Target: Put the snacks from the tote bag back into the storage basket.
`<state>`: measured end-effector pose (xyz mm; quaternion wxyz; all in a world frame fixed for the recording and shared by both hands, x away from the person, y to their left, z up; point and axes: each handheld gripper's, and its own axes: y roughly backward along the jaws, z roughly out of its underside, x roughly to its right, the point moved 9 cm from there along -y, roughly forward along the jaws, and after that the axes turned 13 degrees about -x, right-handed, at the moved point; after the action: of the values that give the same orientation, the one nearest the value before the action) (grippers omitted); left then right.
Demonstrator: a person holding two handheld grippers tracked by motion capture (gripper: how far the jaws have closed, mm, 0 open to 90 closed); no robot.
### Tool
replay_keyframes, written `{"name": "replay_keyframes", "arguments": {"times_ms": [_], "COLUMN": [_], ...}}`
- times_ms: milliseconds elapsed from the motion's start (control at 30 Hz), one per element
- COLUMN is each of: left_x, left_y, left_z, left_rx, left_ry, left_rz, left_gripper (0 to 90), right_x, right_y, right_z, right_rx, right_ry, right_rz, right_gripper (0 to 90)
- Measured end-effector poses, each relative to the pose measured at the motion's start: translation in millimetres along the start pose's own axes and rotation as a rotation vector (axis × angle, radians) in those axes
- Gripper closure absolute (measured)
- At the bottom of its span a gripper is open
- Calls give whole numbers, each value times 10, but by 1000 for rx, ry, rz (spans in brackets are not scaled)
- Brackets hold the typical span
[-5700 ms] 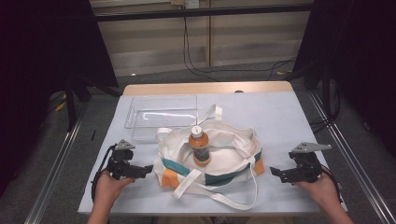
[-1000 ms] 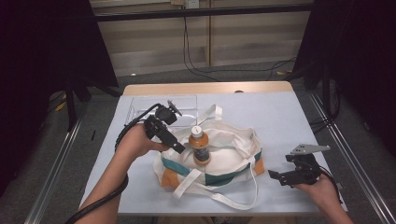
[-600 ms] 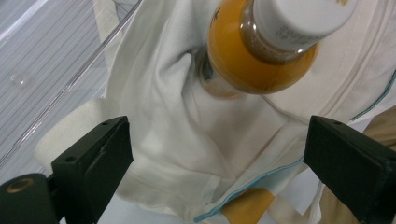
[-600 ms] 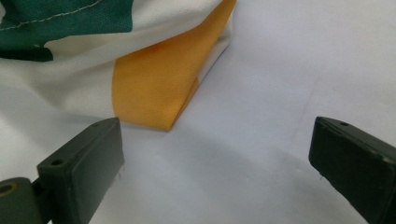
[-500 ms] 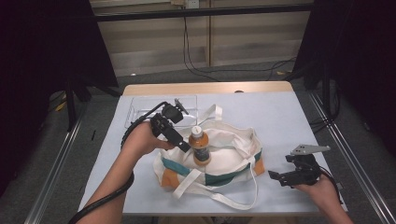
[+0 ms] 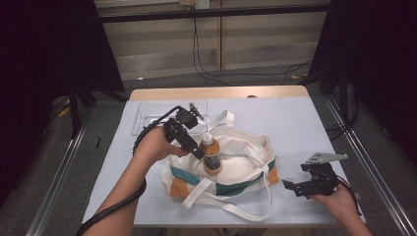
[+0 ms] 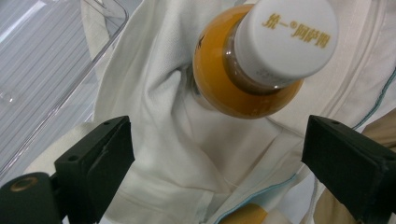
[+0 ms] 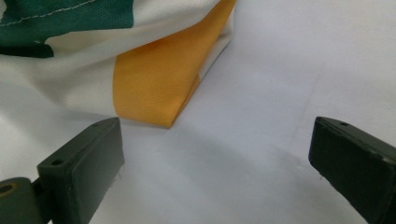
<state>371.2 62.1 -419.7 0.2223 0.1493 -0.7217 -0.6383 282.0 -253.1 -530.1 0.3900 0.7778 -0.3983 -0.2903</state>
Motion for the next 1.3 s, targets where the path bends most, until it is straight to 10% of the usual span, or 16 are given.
{"name": "replay_keyframes", "arguments": {"times_ms": [1300], "left_x": [131], "left_y": [-167], "left_z": [-249], "left_rx": [-23], "left_ry": [-35], "left_rz": [29], "left_gripper": [141], "right_x": [-12], "right_y": [-8], "right_z": [7], "right_rx": [-9], "right_ry": [4], "right_rz": [-3], "right_gripper": [31]}}
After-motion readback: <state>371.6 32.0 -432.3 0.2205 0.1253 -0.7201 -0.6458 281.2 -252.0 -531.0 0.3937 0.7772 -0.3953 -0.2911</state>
